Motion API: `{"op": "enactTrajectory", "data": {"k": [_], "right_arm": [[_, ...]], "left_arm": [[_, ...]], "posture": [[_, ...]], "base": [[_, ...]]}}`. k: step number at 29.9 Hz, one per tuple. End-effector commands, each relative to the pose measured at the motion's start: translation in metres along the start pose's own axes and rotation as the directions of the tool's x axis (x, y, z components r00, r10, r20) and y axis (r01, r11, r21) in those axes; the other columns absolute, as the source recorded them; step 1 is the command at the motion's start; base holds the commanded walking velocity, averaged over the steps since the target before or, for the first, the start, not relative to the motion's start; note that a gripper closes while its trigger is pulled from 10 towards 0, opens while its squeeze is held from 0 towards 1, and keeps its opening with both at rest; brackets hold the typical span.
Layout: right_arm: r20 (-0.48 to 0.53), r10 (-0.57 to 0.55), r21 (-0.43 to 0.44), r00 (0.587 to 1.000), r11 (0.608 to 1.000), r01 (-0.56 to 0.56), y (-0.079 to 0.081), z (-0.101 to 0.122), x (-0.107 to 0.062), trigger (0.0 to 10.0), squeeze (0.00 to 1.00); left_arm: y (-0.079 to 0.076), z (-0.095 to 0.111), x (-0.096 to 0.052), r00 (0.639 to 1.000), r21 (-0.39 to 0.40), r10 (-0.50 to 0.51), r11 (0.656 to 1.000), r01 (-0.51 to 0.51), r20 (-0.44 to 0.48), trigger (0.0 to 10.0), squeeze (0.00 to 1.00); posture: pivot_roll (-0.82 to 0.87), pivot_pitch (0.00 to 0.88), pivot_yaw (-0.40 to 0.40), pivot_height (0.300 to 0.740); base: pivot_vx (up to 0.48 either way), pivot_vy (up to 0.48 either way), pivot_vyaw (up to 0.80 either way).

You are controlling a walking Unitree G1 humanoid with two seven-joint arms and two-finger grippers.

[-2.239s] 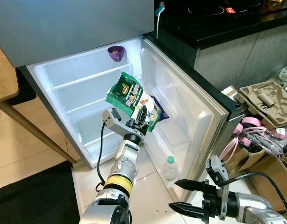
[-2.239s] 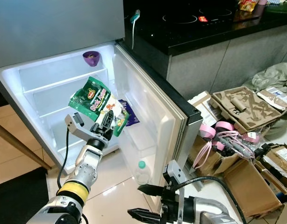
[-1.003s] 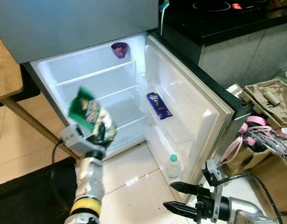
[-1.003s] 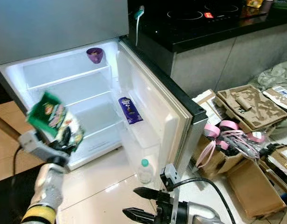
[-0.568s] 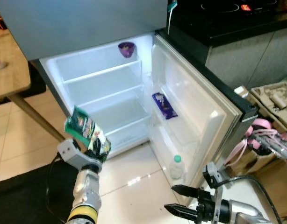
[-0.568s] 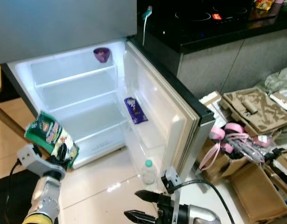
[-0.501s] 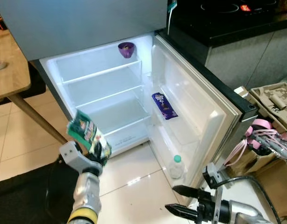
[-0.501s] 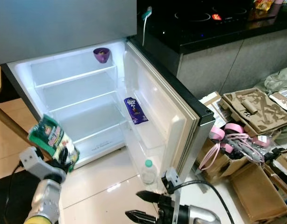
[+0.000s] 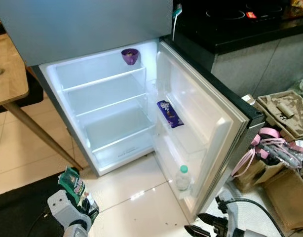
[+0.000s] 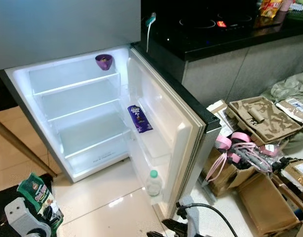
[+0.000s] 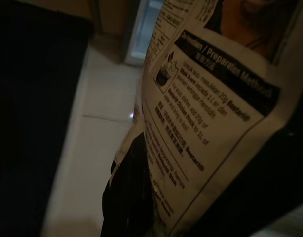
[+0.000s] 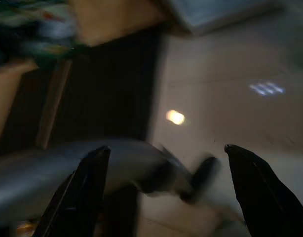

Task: Restocking fridge

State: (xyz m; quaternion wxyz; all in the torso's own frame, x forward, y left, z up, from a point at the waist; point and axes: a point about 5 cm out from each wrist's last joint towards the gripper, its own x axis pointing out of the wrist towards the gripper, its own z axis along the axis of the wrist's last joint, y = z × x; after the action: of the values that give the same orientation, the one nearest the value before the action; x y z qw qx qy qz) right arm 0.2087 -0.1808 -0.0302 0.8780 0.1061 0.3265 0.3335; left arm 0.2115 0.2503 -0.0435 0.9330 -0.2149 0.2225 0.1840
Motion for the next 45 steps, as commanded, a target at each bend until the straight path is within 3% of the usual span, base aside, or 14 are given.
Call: {"op": "enactTrajectory", "data": {"k": [1, 3, 8, 13, 14, 16, 18, 19, 21, 23, 30, 38, 43, 45], "right_arm": [[-0.048, -0.11, 0.016, 0.993, 0.994, 0.11, -0.007, -0.018, -0.004, 10.0, 0.0], [-0.069, -0.189, 0.029, 0.98, 0.981, 0.191, -0.012, -0.028, -0.007, 10.0, 0.0], [-0.068, -0.218, 0.035, 0.973, 0.975, 0.221, -0.013, -0.033, -0.008, 10.0, 0.0], [-0.172, -0.358, -0.047, 0.918, 0.933, 0.355, -0.02, -0.05, -0.014, 10.0, 0.0], [-0.221, -0.421, -0.054, 0.88, 0.906, 0.42, -0.022, -0.064, -0.021, 10.0, 0.0], [-0.221, -0.421, -0.054, 0.88, 0.906, 0.42, -0.022, -0.064, -0.021, 10.0, 0.0], [-0.279, -0.482, -0.042, 0.83, 0.87, 0.491, -0.023, -0.079, -0.03, 10.0, 0.0], [-0.279, -0.482, -0.042, 0.83, 0.87, 0.491, -0.023, -0.079, -0.03, 10.0, 0.0], [-0.342, -0.545, -0.03, 0.766, 0.821, 0.571, -0.025, -0.093, -0.04, 10.0, 0.0], [-0.383, -0.583, -0.03, 0.716, 0.783, 0.621, -0.025, -0.103, -0.047, 10.0, 0.0], [-0.383, -0.628, 0.051, 0.677, 0.717, 0.695, -0.023, -0.103, -0.042, 10.0, 0.0], [-0.353, -0.58, -0.008, 0.734, 0.787, 0.617, -0.018, -0.082, -0.015, 10.0, 0.0], [-0.334, -0.59, -0.017, 0.735, 0.783, 0.622, -0.023, -0.073, -0.014, 10.0, 0.0], [-0.336, -0.595, -0.025, 0.73, 0.78, 0.625, -0.025, -0.073, -0.016, 10.0, 0.0]], "left_arm": [[0.02, -0.017, -0.011, 0.993, 0.069, 0.066, 0.996, -0.06, -0.098, 10.0, 0.0], [0.03, -0.033, -0.021, 0.98, 0.116, 0.102, 0.99, -0.083, -0.173, 10.0, 0.0], [0.036, -0.049, -0.031, 0.962, 0.155, 0.122, 0.984, -0.086, -0.246, 10.0, 0.0], [0.034, -0.068, -0.041, 0.931, 0.274, 0.116, 0.962, -0.018, -0.347, 10.0, 0.0], [0.029, -0.078, -0.045, 0.908, 0.395, 0.092, 0.915, 0.085, -0.408, 10.0, 0.0], [0.029, -0.078, -0.045, 0.908, 0.395, 0.092, 0.915, 0.085, -0.408, 10.0, 0.0], [0.023, -0.088, -0.049, 0.879, 0.534, 0.062, 0.813, 0.231, -0.473, 10.0, 0.0], [0.023, -0.088, -0.049, 0.879, 0.534, 0.062, 0.813, 0.231, -0.473, 10.0, 0.0], [0.018, -0.094, -0.052, 0.854, 0.605, 0.045, 0.725, 0.329, -0.518, 10.0, 0.0], [0.015, -0.097, -0.053, 0.844, 0.623, 0.037, 0.692, 0.364, -0.534, 10.0, 0.0], [0.005, -0.098, -0.049, 0.841, 0.625, 0.02, 0.678, 0.387, -0.541, 10.0, 0.0], [-0.011, -0.1, -0.046, 0.835, 0.623, -0.009, 0.662, 0.417, -0.55, 10.0, 0.0], [-0.014, -0.105, -0.048, 0.826, 0.604, -0.011, 0.677, 0.421, -0.563, 10.0, 0.0], [-0.011, -0.11, -0.053, 0.81, 0.607, -0.004, 0.66, 0.443, -0.587, 10.0, 0.0]], "posture": [[-0.07, 0.122, 0.024, 0.74], [-0.08, 0.115, 0.025, 0.74], [-0.08, 0.111, 0.028, 0.74], [-0.08, 0.1, 0.03, 0.74], [-0.09, 0.1, 0.029, 0.74], [-0.09, 0.1, 0.029, 0.74], [-0.08, 0.095, 0.026, 0.74], [-0.08, 0.095, 0.026, 0.74], [-0.09, 0.086, 0.027, 0.74], [-0.09, 0.08, 0.026, 0.74], [-0.08, 0.038, 0.014, 0.74], [-0.07, 0.0, -0.008, 0.74], [-0.08, 0.0, -0.011, 0.74], [-0.08, 0.0, -0.016, 0.74]], "base": [[0.0, 0.0, 0.0], [0.0, 0.0, 0.0], [0.0, 0.0, 0.0], [0.0, 0.0, 0.0], [0.0, 0.0, 0.0], [0.0, 0.0, 0.0], [0.0, 0.0, 0.0], [0.0, 0.0, 0.0], [0.0, 0.0, 0.0], [0.0, 0.0, 0.0], [0.0, 0.0, 0.0], [0.0, 0.0, 0.0], [0.0, 0.0, 0.0], [0.0, 0.0, 0.0]]}}
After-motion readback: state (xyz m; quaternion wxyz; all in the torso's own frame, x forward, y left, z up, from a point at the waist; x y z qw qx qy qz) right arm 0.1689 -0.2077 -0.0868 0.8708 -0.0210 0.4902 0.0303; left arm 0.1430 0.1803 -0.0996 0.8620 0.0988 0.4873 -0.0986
